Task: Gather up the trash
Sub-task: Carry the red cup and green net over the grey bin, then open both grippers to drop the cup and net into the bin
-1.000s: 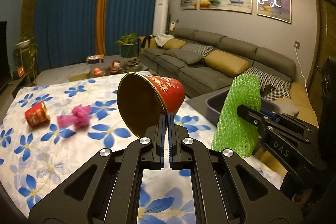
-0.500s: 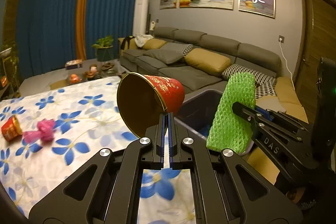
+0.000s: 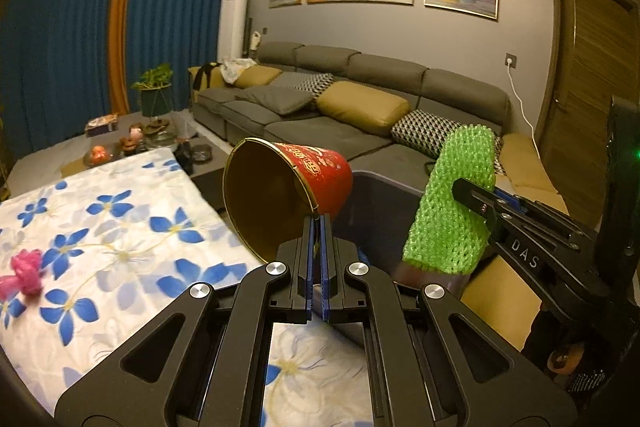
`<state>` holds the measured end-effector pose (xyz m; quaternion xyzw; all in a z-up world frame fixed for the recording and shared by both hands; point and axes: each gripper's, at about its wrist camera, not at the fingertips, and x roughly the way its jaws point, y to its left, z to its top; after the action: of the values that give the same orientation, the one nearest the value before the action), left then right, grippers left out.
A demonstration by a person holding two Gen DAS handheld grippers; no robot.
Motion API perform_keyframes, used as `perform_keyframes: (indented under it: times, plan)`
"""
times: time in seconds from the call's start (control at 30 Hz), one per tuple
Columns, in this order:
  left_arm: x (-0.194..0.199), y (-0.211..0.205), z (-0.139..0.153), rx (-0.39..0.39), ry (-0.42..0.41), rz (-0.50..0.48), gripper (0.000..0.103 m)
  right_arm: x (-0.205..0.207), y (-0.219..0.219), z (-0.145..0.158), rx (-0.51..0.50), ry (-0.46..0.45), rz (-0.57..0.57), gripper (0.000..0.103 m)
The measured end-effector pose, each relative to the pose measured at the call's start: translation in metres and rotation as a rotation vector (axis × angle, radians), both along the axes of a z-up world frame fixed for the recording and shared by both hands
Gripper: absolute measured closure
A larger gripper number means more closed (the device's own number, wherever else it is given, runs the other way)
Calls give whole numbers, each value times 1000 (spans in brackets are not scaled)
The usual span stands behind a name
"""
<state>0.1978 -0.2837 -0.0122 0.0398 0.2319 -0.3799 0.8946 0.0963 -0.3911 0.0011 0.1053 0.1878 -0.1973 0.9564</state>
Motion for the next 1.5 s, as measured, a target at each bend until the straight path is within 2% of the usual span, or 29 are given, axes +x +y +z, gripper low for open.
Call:
perform_keyframes:
  times: [0.4,0.8,0.97,1.17,1.27,1.3,1.33,1.4,1.47,1.5]
  plan:
    - [17,-32,-18,16,39,-42,101,12,-20,-7,20,17,-34,91]
    - [25,-51,-28,19,67,-57,101,17,-19,-12,21,23,-40,89]
    - [28,-56,-30,19,74,-66,101,18,-23,-12,19,17,-43,84]
    - [32,-61,-35,18,99,-86,101,17,-28,-14,32,17,-54,73]
    - [31,-62,-38,27,97,-84,101,17,-30,-13,42,13,-57,66]
    - [32,-62,-39,31,103,-85,100,16,-31,-12,47,11,-57,60]
    - [32,-61,-40,40,105,-78,99,16,-32,-12,53,8,-58,56]
    - [34,-58,-43,57,101,-52,87,14,-34,-11,58,1,-63,54]
    - [34,-52,-44,56,103,-23,57,13,-35,-10,63,-2,-68,50]
    - [34,-48,-43,47,103,-9,49,12,-36,-9,65,-6,-71,47]
